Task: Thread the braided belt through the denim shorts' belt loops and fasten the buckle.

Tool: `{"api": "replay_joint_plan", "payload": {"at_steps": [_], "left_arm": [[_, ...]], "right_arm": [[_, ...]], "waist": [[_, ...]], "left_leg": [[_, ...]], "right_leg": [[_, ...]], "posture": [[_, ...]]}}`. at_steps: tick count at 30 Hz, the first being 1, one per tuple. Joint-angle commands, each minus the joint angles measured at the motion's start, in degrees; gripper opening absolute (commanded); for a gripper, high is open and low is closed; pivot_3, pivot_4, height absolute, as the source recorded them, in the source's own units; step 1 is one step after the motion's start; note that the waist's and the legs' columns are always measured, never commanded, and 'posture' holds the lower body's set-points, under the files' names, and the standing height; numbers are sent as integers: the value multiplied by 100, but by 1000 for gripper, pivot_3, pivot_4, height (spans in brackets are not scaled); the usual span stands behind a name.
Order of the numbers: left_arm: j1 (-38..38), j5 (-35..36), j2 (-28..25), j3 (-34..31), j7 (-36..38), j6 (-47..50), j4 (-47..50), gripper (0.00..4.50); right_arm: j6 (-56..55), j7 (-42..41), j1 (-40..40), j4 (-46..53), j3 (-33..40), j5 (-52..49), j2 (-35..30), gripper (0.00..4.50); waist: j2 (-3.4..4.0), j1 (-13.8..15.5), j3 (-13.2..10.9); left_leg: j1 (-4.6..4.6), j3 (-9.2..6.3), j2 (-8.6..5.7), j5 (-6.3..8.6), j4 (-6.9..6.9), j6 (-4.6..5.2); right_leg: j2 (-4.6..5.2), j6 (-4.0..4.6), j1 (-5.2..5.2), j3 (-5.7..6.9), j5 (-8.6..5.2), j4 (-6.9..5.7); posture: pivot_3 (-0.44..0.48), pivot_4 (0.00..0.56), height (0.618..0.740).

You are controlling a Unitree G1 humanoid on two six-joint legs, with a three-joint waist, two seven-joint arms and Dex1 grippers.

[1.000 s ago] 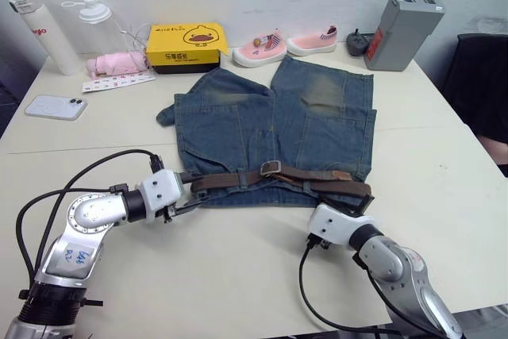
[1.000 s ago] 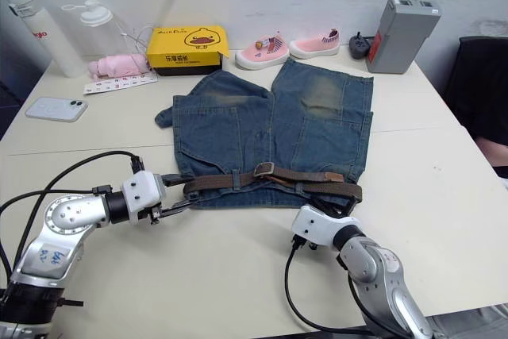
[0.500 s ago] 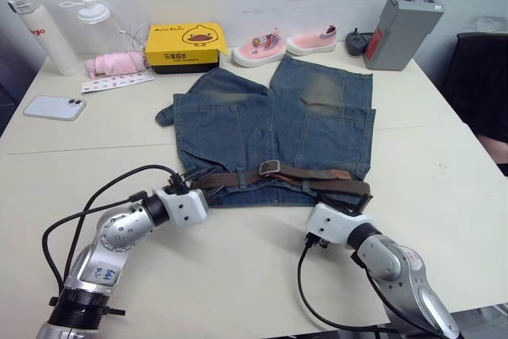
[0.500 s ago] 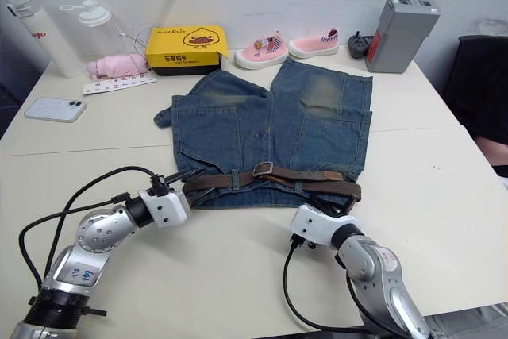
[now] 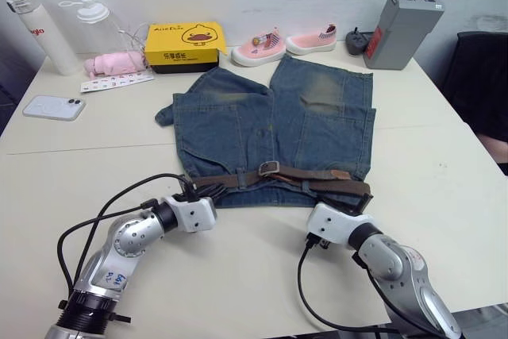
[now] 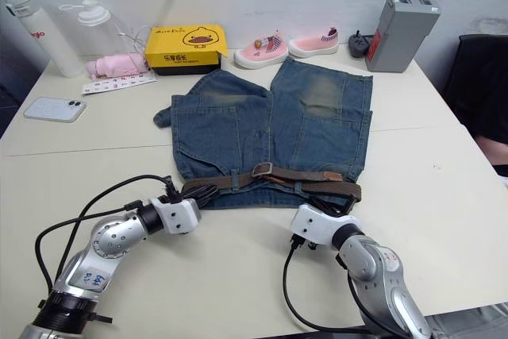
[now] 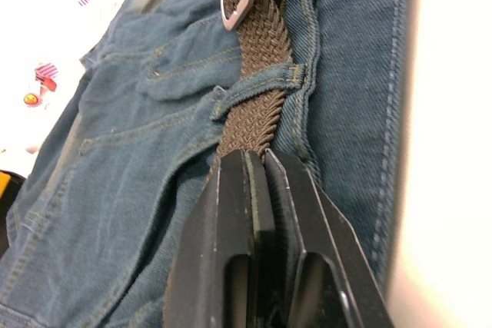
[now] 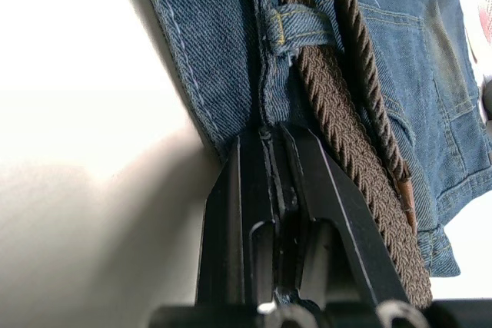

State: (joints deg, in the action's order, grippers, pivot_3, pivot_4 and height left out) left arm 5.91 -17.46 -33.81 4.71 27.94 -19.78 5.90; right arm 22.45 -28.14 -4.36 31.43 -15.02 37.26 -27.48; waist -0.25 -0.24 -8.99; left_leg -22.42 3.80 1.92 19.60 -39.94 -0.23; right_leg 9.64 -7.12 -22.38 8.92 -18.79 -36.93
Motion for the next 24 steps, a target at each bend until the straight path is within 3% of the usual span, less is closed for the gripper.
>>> {"api": "replay_joint_plan", "payload": {"at_steps": [1, 12, 24], "left_arm": [[-13, 3, -104, -119, -56, 27, 126, 297], [21, -187, -146, -251, -325, 322, -47, 144], [-671, 57, -769, -566, -325, 46, -566, 144]], "right_arm": [[-9, -52, -16, 138, -44, 33, 40, 0], [237, -57, -61, 170, 68, 90, 86, 0], [789, -2, 96, 51, 478, 153, -42, 0]], "waist": [[0, 0, 0], [0, 1, 0], [10, -7, 6]], "left_leg": [[0, 0, 0, 0, 0, 0], [0, 1, 1, 0, 0, 0], [6, -1, 6, 1, 2, -1]], "right_leg": [[0, 0, -2, 0, 0, 0], [0, 0, -2, 0, 0, -2], [0, 0, -5, -1, 0, -3]], "posture": [[0, 150, 683], [0, 150, 683], [0, 150, 683]]}}
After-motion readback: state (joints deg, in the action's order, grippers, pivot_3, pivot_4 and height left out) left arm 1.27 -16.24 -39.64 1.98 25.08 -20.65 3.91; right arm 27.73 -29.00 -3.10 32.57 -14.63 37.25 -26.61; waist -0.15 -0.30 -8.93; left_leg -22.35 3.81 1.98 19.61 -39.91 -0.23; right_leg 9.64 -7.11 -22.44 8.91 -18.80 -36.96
